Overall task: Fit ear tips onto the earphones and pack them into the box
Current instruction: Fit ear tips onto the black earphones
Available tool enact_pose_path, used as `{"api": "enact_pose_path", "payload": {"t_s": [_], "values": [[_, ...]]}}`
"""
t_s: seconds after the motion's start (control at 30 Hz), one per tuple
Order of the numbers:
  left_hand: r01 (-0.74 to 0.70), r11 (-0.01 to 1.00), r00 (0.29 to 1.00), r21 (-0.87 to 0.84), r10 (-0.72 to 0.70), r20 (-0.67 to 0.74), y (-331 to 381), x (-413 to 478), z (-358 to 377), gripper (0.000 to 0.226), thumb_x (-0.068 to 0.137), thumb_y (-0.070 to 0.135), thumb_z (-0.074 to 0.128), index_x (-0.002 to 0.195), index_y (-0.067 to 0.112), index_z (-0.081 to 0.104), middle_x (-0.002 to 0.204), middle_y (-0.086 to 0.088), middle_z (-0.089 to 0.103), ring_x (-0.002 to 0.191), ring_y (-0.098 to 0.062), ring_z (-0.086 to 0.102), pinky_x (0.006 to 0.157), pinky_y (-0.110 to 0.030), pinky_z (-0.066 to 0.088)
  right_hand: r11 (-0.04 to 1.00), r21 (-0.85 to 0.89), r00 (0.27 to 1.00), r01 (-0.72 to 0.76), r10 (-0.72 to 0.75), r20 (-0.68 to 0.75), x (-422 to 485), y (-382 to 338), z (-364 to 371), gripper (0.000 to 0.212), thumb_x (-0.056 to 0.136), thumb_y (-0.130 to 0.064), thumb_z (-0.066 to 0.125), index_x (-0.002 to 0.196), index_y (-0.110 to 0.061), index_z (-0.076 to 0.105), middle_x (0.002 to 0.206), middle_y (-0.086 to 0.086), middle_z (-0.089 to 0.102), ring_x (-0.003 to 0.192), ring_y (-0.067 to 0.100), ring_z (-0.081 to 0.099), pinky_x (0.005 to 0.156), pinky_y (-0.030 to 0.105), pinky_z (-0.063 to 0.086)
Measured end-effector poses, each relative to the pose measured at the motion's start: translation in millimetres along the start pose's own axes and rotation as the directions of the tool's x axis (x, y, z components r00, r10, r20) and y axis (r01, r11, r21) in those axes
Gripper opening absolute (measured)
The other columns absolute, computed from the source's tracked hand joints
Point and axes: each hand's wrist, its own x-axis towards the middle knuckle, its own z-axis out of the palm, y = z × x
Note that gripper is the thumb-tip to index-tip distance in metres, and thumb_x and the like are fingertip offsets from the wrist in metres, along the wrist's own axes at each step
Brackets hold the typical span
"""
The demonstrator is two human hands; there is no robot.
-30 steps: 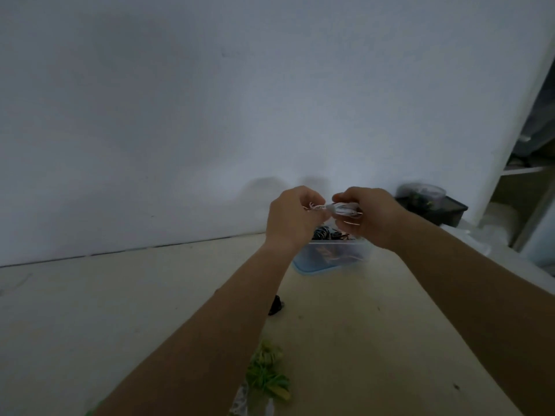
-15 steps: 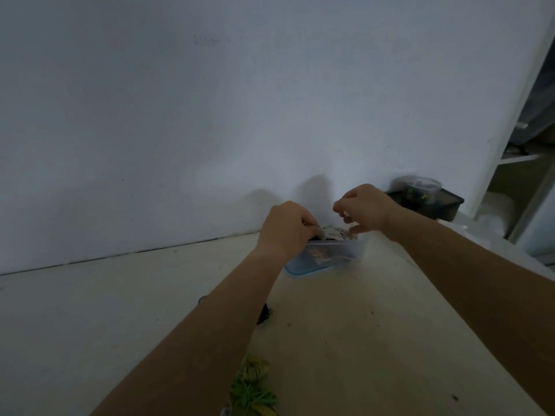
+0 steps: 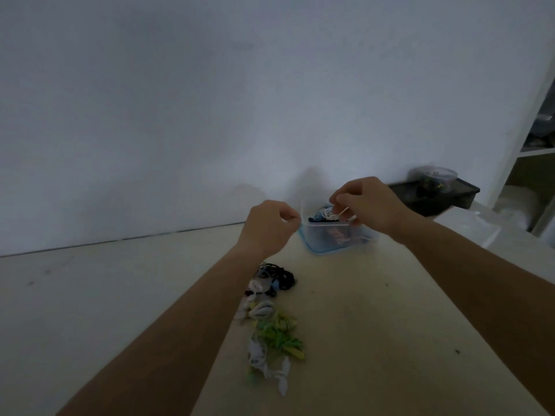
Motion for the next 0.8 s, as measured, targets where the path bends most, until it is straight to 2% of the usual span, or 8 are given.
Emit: {"api": "enact_pose_path", "payload": {"t_s": [0.17, 0.23, 0.33, 0.4, 0.57, 0.63, 0.7, 0.8], "values": [[0.137, 0.983, 0.980, 0.124, -0.153, 0.127, -33.2, -34.5, -12.8, 0.024, 0.092, 0.012, 0.059, 0.106, 0.024, 0.073, 0.111, 0.004, 0.068, 0.100, -0.011, 0.061, 0.082, -0.020, 0.043, 0.997, 0.006, 0.991, 0.075, -0.075, 0.112, -31.6, -8.5, 45.2, 0.015, 0.095, -0.009, 0.058, 0.097, -0.011, 0.073, 0.082, 0.004, 0.075, 0.068, 0.013, 0.069, 0.062, 0.028, 0.059], [0.166, 0.973, 0.973, 0.157, -0.188, 0.137, -43.8, -43.9, -13.9, 0.028, 0.092, 0.010, 0.058, 0.113, 0.025, 0.069, 0.117, 0.002, 0.065, 0.104, -0.012, 0.059, 0.083, -0.020, 0.041, 0.991, -0.081, 0.977, 0.106, -0.089, 0.192, -37.6, -4.3, 66.0, 0.016, 0.094, -0.010, 0.060, 0.103, -0.015, 0.071, 0.091, 0.000, 0.074, 0.078, 0.014, 0.069, 0.069, 0.030, 0.058], [0.194, 0.971, 0.965, 0.140, -0.215, 0.150, -54.8, -56.4, -14.1, 0.035, 0.089, 0.017, 0.068, 0.123, 0.023, 0.062, 0.123, -0.002, 0.060, 0.099, -0.013, 0.057, 0.083, -0.021, 0.042, 0.938, -0.300, 0.955, 0.173, -0.085, 0.286, -42.7, 3.2, 94.0, 0.029, 0.094, -0.011, 0.058, 0.122, -0.015, 0.068, 0.115, -0.001, 0.071, 0.104, 0.014, 0.065, 0.087, 0.020, 0.047], [0.211, 0.972, 0.963, 0.104, -0.224, 0.146, -60.3, -62.2, -13.1, 0.044, 0.085, 0.019, 0.074, 0.127, 0.021, 0.059, 0.123, -0.003, 0.059, 0.098, -0.015, 0.059, 0.081, -0.022, 0.044, 0.930, -0.332, 0.953, 0.159, -0.057, 0.297, -46.7, 5.2, 107.8, 0.035, 0.093, -0.013, 0.061, 0.128, -0.013, 0.064, 0.123, 0.004, 0.068, 0.110, 0.016, 0.063, 0.094, 0.022, 0.046], [0.225, 0.974, 0.960, -0.021, -0.218, 0.173, -71.2, -70.7, -14.1, 0.053, 0.075, 0.013, 0.080, 0.123, 0.024, 0.060, 0.118, -0.001, 0.059, 0.095, -0.017, 0.066, 0.079, -0.029, 0.056, 0.929, -0.368, 0.956, 0.041, 0.070, 0.284, -43.8, 8.6, 123.9, 0.044, 0.084, -0.017, 0.071, 0.127, -0.012, 0.061, 0.117, 0.006, 0.068, 0.105, 0.019, 0.064, 0.092, 0.031, 0.053], [0.246, 0.966, 0.956, -0.083, -0.227, 0.184, -74.4, -74.5, -15.5, 0.053, 0.073, 0.009, 0.081, 0.120, 0.024, 0.061, 0.116, -0.002, 0.061, 0.093, -0.016, 0.068, 0.080, -0.032, 0.059, 0.929, -0.369, 0.950, 0.011, 0.105, 0.293, -41.4, 5.8, 122.2, 0.037, 0.084, -0.015, 0.068, 0.121, -0.009, 0.069, 0.108, 0.007, 0.071, 0.098, 0.020, 0.066, 0.086, 0.032, 0.056], [0.242, 0.963, 0.960, -0.120, -0.219, 0.175, -76.8, -77.7, -16.5, 0.049, 0.072, 0.011, 0.081, 0.116, 0.024, 0.063, 0.113, -0.002, 0.063, 0.092, -0.015, 0.068, 0.080, -0.031, 0.059, 0.955, -0.296, 0.957, -0.011, 0.096, 0.275, -40.4, 1.2, 118.3, 0.024, 0.086, -0.013, 0.065, 0.107, -0.009, 0.076, 0.089, 0.002, 0.072, 0.081, 0.014, 0.066, 0.071, 0.028, 0.056], [0.227, 0.965, 0.970, -0.132, -0.212, 0.115, -77.0, -80.9, -16.9, 0.038, 0.074, 0.017, 0.081, 0.108, 0.023, 0.065, 0.108, 0.000, 0.066, 0.093, -0.014, 0.066, 0.077, -0.026, 0.055, 0.988, -0.146, 0.972, -0.054, 0.085, 0.219, -42.3, -7.9, 111.3, 0.014, 0.089, -0.011, 0.063, 0.097, -0.012, 0.074, 0.078, -0.006, 0.065, 0.070, 0.005, 0.057, 0.056, 0.017, 0.042]]}}
